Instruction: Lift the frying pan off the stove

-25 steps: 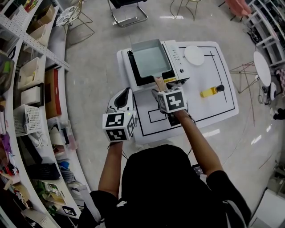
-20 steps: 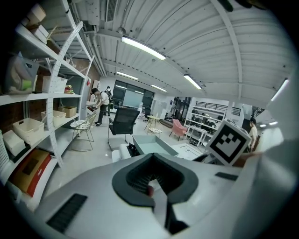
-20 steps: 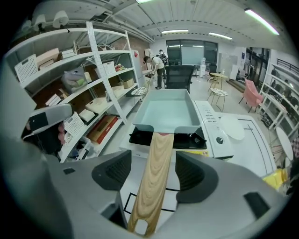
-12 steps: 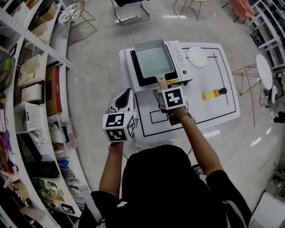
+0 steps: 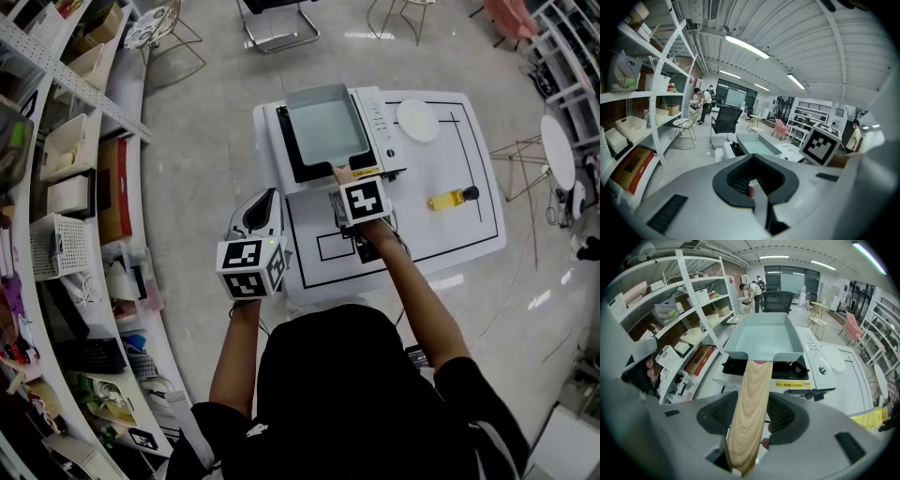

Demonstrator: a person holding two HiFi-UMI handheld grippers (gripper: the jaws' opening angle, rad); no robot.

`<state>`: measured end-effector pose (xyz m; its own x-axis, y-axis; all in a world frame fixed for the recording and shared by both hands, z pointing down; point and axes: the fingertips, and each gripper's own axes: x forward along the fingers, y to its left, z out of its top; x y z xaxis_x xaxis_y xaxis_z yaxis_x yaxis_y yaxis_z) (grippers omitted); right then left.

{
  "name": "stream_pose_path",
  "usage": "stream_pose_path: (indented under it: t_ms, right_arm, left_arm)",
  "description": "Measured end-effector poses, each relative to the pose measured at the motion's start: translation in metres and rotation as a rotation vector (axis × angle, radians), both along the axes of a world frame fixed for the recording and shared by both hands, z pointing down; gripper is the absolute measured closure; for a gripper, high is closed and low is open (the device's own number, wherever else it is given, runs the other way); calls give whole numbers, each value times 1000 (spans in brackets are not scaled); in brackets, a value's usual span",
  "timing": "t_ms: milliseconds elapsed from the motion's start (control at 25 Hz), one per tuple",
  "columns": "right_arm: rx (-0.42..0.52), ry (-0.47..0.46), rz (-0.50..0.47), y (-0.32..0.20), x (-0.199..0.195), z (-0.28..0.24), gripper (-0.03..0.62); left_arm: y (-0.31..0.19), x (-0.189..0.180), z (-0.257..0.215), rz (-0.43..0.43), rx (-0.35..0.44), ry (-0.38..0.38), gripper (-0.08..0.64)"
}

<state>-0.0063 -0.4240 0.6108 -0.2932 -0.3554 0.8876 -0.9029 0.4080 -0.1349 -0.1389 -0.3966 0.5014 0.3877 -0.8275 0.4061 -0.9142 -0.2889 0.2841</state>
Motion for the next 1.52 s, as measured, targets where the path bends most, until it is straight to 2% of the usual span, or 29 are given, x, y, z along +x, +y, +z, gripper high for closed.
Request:
stream_pose_path:
  t_ms: [160,240,840,1040,1120,1240,1520]
  right_arm:
    - [-13,12,35,2,5,1,445]
    - [-1,-14,27,0,1,1,467]
    - [26,-20,26,-5,3,1,489]
    - [9,78,56,1,24,2,492]
    - [38,71,53,-3,22,-2,492]
    - [18,64,61,2,22,-2,492]
    - [48,55,59,8,21,-5,492]
  left_arm:
    - [1,-1,-1,-1,-1,2,548]
    - [2,0,0,-2,-3,3,548]
    - [3,2,3,8,-15,1,548]
    - [3,0,1,3,-12,-5,548]
    - [3,-1,0,1,-10,-8,549]
    - [3,-3,-1,-2,-9,-11,548]
    - [10,-3,-6,-1,0,-12,549]
